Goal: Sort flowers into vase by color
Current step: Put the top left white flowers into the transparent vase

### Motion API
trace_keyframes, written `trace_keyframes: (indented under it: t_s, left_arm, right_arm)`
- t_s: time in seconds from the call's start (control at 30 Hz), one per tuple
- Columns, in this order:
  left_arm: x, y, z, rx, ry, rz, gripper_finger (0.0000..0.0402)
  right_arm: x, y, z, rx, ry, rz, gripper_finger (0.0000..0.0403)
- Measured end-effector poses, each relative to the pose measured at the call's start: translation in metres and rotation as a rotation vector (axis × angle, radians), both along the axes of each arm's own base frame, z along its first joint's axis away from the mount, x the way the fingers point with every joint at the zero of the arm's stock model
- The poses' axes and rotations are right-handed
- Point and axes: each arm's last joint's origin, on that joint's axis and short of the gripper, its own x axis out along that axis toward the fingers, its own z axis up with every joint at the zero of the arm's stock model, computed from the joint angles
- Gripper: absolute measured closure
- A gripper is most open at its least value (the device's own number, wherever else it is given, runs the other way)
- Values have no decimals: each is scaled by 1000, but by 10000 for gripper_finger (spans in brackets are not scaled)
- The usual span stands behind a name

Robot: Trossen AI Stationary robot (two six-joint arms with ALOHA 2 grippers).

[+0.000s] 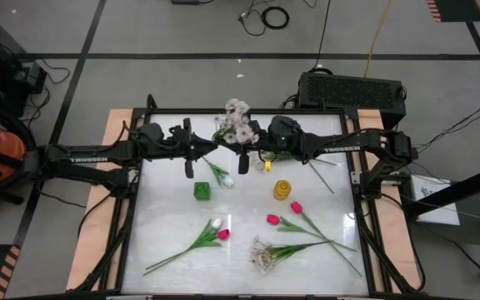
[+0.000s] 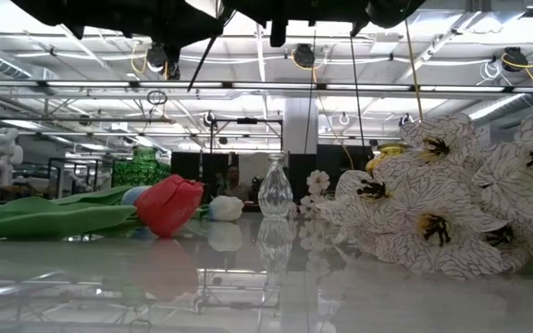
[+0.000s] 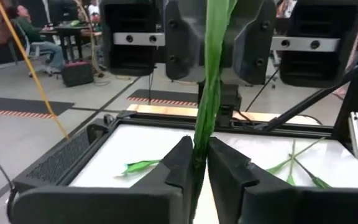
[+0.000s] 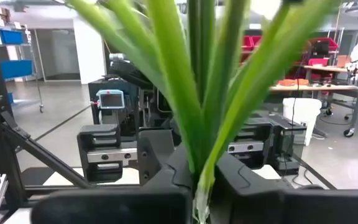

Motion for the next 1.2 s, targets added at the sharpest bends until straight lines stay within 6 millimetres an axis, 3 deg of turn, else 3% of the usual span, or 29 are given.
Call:
trace_keyframes:
  t_s: [0.2,0.37,0.57,0.83,1.0,1.2]
  left_arm:
    - [0,1,-2,-38,21,27,294]
    - [-2,1,-2,-57,26,46,244]
    - [-5,3,-5,-58,66,127,204]
    - [-5,4,-6,-57,75,159,198]
    - [-5,4,-4,-57,55,157,198]
    - [2,0,-2,-123,-7,140,198]
  right_arm:
    - [-6,-2,4,5,32,-3,385]
    - [-24,-7,15,21,130,-22,398]
    - [-65,-14,40,11,233,-65,393]
    - [-127,-22,61,44,365,-144,392]
    - [-140,-18,44,85,399,-143,392]
    - [-132,-20,15,196,311,-151,392]
